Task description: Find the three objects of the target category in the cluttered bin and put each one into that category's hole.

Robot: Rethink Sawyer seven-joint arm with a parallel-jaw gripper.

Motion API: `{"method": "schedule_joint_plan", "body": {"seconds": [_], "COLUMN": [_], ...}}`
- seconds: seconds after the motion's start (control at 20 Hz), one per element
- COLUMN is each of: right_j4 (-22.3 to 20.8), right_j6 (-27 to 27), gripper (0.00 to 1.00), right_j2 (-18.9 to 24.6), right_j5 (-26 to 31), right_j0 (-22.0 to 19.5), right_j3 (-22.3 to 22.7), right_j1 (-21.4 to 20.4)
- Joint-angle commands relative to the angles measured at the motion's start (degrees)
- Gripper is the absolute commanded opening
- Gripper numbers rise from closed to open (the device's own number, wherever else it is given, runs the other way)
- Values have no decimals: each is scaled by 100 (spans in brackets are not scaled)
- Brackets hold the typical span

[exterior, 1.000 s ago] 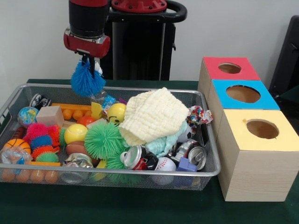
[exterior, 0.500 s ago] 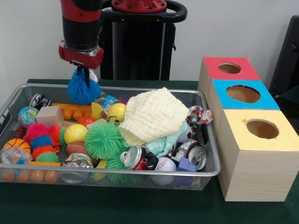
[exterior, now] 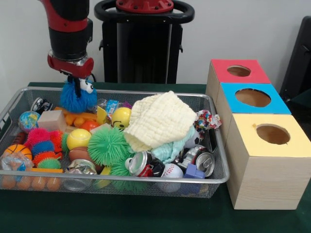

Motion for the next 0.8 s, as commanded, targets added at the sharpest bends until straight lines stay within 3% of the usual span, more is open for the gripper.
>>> {"method": "schedule_joint_plan", "body": {"seconds": [0.05,0.55,0.8], "right_j4": [-108,-60,-79], "right_j6": [427,304,161], "gripper": [0,0,0], "right_j2": [423,357,509], "right_j5": [526,1562,2024], "right_j0": [402,934,991], "right_j3": [-647,-2014,-2496], "right_j1": [-390,-25,93]}}
